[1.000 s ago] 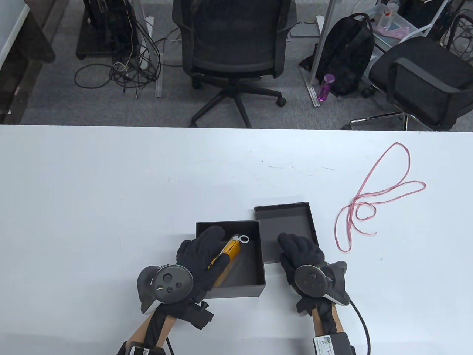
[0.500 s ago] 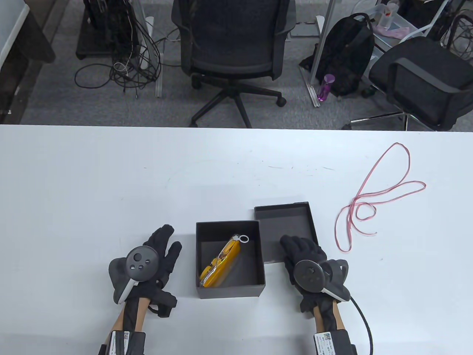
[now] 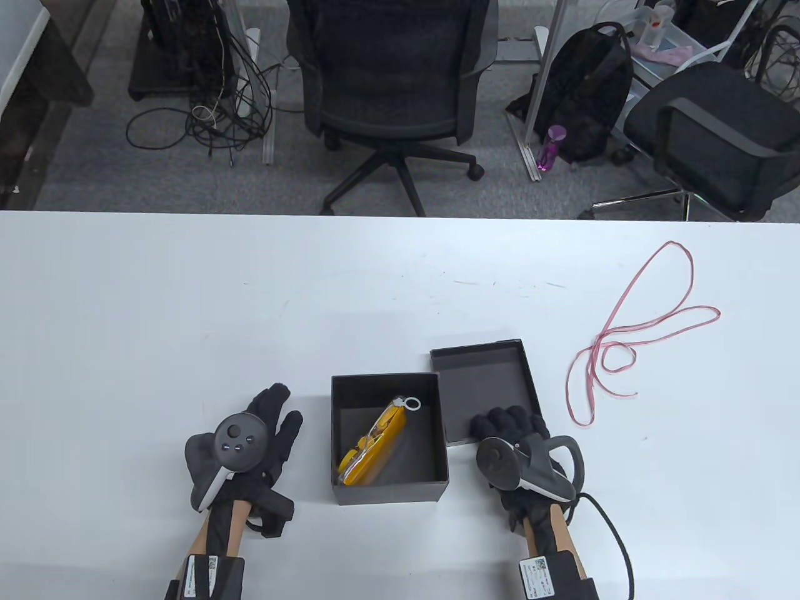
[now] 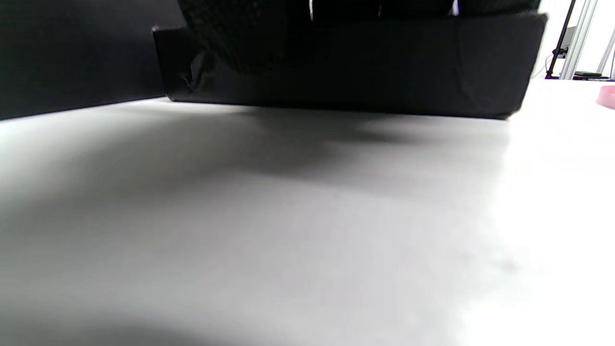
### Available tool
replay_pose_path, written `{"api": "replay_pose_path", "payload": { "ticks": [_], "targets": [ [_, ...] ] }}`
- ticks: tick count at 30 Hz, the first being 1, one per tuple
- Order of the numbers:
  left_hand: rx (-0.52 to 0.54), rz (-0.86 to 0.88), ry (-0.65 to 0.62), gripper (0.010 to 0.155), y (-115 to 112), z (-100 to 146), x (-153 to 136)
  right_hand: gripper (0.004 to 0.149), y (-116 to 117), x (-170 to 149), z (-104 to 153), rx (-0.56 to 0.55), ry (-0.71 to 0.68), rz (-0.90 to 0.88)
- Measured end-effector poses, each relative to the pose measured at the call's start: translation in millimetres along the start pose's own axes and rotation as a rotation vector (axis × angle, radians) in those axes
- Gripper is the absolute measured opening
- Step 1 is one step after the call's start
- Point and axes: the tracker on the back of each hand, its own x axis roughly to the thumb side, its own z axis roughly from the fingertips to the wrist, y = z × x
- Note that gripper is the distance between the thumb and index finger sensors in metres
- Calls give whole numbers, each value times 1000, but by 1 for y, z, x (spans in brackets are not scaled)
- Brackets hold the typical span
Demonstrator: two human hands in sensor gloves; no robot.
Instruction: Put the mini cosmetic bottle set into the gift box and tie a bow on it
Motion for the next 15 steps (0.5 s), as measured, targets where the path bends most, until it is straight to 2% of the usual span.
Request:
{"api": "replay_pose_path", "payload": {
  "ticks": [15],
  "targets": [
    [-11,-10,15,66,0,0,0,43,0,2,-3,-15,26,4]
  ]
}}
